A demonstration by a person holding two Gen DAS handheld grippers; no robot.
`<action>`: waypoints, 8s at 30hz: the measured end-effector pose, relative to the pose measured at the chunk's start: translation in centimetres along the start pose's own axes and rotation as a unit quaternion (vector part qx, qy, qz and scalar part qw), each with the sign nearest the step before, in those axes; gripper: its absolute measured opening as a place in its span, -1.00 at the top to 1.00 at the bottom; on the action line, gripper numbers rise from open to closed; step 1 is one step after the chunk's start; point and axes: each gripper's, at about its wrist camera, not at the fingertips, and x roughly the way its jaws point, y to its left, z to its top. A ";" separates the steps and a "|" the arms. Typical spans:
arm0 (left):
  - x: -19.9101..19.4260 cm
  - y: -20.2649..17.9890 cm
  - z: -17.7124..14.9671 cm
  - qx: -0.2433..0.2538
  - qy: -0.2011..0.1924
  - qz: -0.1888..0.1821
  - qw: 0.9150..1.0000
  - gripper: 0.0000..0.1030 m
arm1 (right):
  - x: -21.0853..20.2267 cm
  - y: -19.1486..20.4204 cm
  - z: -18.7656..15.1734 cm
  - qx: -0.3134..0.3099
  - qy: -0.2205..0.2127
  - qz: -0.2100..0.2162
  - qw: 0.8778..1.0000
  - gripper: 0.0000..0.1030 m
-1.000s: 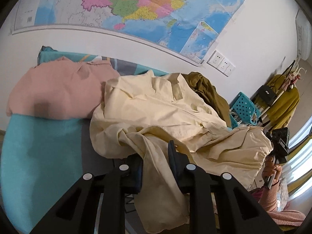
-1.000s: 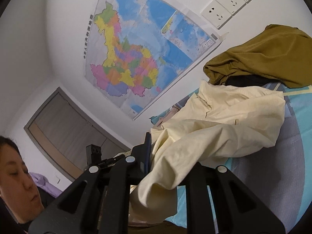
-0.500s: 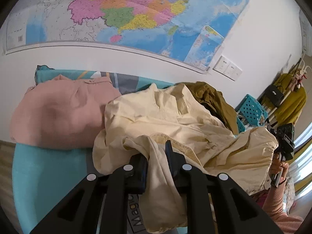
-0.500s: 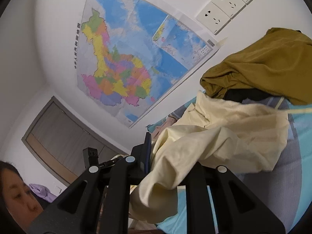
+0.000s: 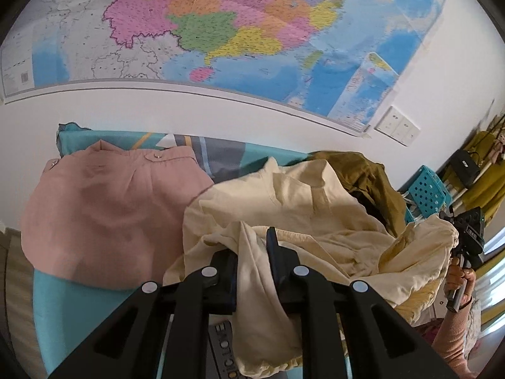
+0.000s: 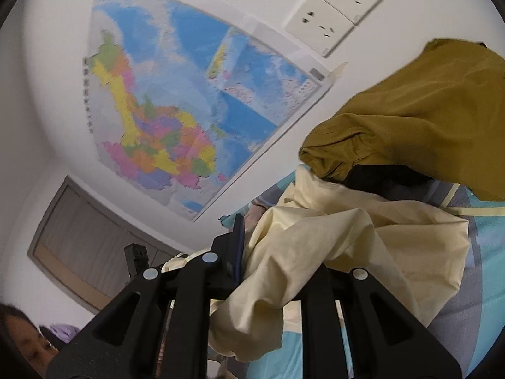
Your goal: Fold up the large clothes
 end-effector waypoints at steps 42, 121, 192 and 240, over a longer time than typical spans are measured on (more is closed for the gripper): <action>16.9 5.7 7.5 -0.099 0.120 0.091 0.984 0.69 | 9.4 1.7 -3.7 -0.229 0.065 -0.182 0.954 -0.55; 10.7 -7.3 -9.4 0.175 0.038 0.079 0.981 -0.69 | 8.9 1.1 -11.0 -0.318 0.112 -0.323 0.884 -0.45; 13.6 -1.2 -9.4 0.106 0.004 0.101 0.989 -0.65 | -12.8 -10.1 -12.2 -0.111 -0.028 -0.265 0.957 0.58; 8.8 1.2 -15.3 0.013 -0.002 0.127 0.992 -0.78 | 6.0 -1.7 -15.9 -0.213 0.089 -0.213 0.949 -0.06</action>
